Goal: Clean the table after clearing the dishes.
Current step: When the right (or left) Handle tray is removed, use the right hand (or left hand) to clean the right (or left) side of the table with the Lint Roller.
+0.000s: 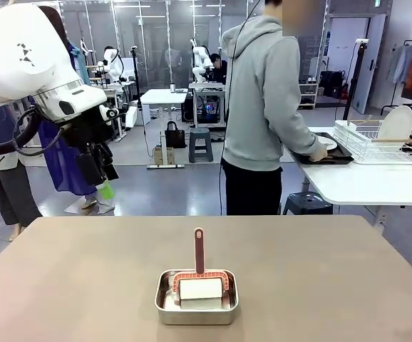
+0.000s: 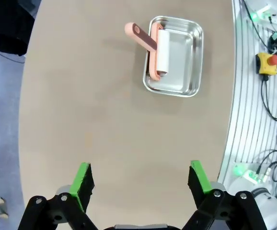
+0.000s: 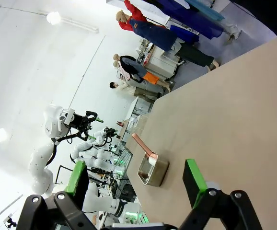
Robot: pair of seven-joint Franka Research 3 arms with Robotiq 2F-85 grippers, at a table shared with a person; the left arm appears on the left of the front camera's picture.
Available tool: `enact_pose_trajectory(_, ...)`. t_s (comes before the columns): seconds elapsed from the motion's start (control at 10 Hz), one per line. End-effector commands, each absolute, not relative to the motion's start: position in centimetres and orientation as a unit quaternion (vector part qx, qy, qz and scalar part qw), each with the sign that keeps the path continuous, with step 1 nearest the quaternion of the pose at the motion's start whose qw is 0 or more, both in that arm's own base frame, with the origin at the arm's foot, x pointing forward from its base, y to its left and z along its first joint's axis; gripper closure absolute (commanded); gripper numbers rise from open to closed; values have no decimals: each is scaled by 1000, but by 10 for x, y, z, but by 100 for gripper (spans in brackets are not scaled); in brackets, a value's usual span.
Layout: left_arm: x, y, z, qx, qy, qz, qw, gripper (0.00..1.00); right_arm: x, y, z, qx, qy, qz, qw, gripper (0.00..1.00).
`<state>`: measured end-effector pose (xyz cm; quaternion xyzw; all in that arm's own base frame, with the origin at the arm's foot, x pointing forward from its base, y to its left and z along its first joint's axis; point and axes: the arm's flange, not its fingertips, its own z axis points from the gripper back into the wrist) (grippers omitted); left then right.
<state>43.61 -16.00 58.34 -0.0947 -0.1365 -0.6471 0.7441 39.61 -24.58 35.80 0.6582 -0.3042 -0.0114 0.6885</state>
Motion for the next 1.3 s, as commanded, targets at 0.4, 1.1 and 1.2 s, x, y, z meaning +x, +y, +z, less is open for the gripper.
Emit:
enact_pose_trajectory(0.4, 448, -187, 597, -75, -146, -670, 724, 0, 395, -244, 362, 660, -303, -11, 688, 0)
enact_pose_trajectory(1.1, 483, -337, 551, -54, -35, -663, 746, 0, 395, -244, 362, 660, -303, -11, 688, 0)
enact_pose_trajectory(1.2, 490, -342, 542, -58, -22, -661, 748, 0, 395, -244, 362, 660, -303, -11, 688, 0)
